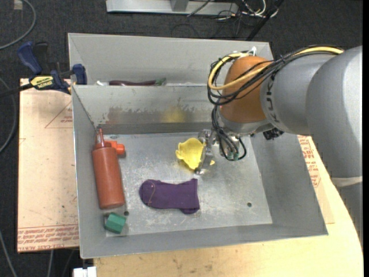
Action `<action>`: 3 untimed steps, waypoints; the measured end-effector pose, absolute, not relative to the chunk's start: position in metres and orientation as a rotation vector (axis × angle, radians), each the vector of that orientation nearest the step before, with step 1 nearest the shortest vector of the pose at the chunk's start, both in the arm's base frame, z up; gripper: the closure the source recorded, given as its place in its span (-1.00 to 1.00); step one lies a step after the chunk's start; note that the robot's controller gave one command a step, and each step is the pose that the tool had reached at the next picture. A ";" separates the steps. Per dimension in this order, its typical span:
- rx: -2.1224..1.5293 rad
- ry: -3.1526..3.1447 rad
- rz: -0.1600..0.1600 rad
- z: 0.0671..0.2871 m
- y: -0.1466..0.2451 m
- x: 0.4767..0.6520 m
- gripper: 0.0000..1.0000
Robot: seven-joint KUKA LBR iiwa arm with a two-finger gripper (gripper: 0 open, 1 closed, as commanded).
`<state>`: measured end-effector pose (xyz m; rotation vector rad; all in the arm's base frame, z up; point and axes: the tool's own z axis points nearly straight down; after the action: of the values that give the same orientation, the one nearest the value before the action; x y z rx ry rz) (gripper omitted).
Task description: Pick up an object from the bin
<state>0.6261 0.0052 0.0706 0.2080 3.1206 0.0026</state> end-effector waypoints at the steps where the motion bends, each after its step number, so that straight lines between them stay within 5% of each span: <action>1: 0.207 3.121 0.002 0.071 0.005 0.626 1.00; 2: 0.114 3.121 0.002 0.195 0.008 0.622 1.00; 3: 0.114 3.122 0.002 0.194 0.008 0.622 1.00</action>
Offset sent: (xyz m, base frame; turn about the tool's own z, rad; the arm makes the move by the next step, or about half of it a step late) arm -0.0049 0.0018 0.1237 -0.0602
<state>0.6221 0.0076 0.1944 0.1138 3.1217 0.0020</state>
